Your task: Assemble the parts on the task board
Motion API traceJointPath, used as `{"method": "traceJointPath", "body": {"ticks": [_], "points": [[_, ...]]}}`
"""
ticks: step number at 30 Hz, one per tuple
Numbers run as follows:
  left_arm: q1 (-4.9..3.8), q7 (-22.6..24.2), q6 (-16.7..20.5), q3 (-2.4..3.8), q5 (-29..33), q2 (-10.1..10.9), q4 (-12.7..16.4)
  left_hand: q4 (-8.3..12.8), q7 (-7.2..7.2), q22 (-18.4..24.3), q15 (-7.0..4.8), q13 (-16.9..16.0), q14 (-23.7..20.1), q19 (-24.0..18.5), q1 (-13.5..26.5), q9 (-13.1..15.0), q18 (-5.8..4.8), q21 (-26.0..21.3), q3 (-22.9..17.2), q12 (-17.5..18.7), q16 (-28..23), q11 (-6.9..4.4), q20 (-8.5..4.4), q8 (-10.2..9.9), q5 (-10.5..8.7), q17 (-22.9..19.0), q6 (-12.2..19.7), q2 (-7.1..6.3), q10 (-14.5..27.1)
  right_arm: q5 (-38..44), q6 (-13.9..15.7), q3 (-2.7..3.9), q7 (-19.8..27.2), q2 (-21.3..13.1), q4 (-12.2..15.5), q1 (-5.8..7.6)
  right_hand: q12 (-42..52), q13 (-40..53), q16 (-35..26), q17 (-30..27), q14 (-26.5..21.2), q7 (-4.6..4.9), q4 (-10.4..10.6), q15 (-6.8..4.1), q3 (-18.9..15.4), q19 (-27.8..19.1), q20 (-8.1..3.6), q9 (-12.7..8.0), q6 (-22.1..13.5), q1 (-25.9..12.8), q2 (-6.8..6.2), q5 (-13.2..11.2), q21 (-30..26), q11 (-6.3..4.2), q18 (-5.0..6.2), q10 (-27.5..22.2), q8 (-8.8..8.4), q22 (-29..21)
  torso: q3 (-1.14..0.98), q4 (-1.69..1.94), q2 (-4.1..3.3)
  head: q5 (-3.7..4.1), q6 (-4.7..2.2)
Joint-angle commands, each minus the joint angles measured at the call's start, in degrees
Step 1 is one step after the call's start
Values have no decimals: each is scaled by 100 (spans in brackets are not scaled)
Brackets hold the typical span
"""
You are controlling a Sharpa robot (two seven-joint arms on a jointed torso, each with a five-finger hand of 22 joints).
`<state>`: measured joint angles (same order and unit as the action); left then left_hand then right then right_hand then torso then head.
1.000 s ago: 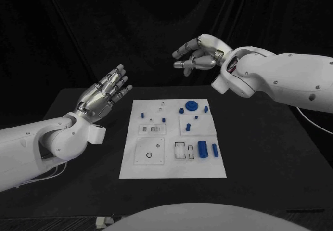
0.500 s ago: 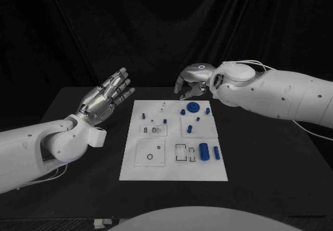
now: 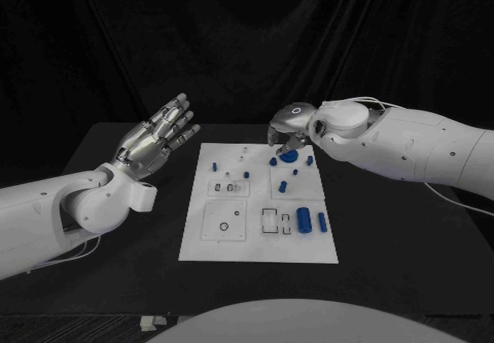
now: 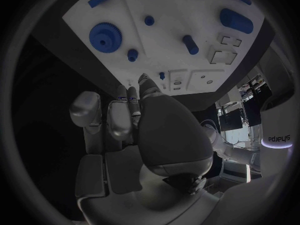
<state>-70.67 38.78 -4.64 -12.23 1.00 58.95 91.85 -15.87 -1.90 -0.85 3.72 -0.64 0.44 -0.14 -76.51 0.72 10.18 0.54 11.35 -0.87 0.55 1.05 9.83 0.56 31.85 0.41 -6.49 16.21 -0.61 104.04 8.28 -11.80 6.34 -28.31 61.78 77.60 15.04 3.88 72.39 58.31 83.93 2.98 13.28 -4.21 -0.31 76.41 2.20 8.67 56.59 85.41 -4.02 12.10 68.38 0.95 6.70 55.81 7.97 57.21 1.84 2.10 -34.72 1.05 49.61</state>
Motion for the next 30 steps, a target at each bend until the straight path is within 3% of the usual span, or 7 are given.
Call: {"method": "traceJointPath", "body": {"ticks": [1, 7, 8, 12, 14, 19, 30], "points": [[-4, 387, -172, 6, -29, -39, -22, 35, 13, 44, 78, 11, -44, 70, -62, 39, -54, 0, -177, -65, -55, 21, 30, 56, 86, -41, -30, -11, -19, 242, -63, 3, -135, 51, -125, -102, -89, 89, 110, 88, 62, 33, 32, 3, 130, -19, -6, 89, -26, -33, -134, -54, 171, 29, -54, 34, -101, 150, -4, -19, -4, 31, 13], [-1, 365, -239, 6, -29, -74, -52, 44, 23, 41, 93, 10, -44, 74, -82, 40, -50, 4, -194, -68, -55, 18, 53, 57, 111, -41, -36, -11, -20, 247, -73, 3, -88, 128, -287, -208, -159, 106, 108, 89, 50, 102, 9, 32, 211, -74, 25, 22, -237, 16, -170, 82, 221, 64, -53, 42, -279, 237, -11, -22, 2, 19, 39], [0, 364, -247, 6, -29, -76, -58, 44, 23, 41, 93, 10, -44, 74, -82, 40, -50, 4, -194, -68, -55, 18, 53, 57, 111, -41, -36, -11, -20, 247, -85, 3, -86, 138, -309, -223, -181, 103, 108, 91, 49, 103, -1, 34, 229, -80, 27, 3, -288, 33, -173, 128, 229, 65, -53, 28, -317, 253, -21, -12, 18, 17, 39], [1, 369, -262, 6, -29, -74, -76, 49, 52, 40, 101, 9, -44, 76, -97, 43, -45, 6, -209, -71, -55, 17, 67, 61, 124, -41, -54, -8, -22, 248, -112, 3, -93, 167, -368, -266, -329, 78, 82, 55, 26, 69, -69, 44, 352, -130, 40, -44, -314, 135, -186, 388, 234, 79, -46, -104, -373, 286, -19, -12, 19, 11, 39], [2, 372, -264, 6, -29, -70, -80, 53, 68, 40, 103, 9, -44, 77, -104, 44, -43, 6, -216, -74, -55, 19, 72, 62, 133, -41, -61, -9, -23, 248, -114, 3, -96, 180, -388, -278, -492, 42, -5, -72, -40, -16, -167, 58, 490, -227, 51, -73, -332, 258, -185, 559, 163, 85, -23, -340, -400, 217, -28, -19, 24, 12, 39], [3, 376, -272, 6, -29, -59, -90, 69, 93, 38, 108, 8, -44, 79, -123, 46, -38, 8, -226, -76, -55, 31, 83, 64, 159, -41, -71, -25, -24, 248, -42, 3, -64, 231, -463, -324, -637, 39, -19, -83, -73, -129, -369, 60, 907, -286, 55, -201, -645, 425, -218, 619, 162, 89, -21, -546, -430, 277, -18, -3, 10, 38, 39], [9, 365, -313, 6, -29, -77, -122, 77, 107, 37, 113, 8, -44, 81, -132, 47, -35, 10, -234, -78, -55, 42, 90, 65, 172, -41, -76, -29, -25, 247, 61, 4, 60, 384, -722, -420, -602, 67, -24, -89, -85, -61, -387, 59, 1136, -303, 58, -214, -559, 356, -202, 627, 169, 86, -19, -436, -384, 328, -19, -9, 22, 42, 39]]}}
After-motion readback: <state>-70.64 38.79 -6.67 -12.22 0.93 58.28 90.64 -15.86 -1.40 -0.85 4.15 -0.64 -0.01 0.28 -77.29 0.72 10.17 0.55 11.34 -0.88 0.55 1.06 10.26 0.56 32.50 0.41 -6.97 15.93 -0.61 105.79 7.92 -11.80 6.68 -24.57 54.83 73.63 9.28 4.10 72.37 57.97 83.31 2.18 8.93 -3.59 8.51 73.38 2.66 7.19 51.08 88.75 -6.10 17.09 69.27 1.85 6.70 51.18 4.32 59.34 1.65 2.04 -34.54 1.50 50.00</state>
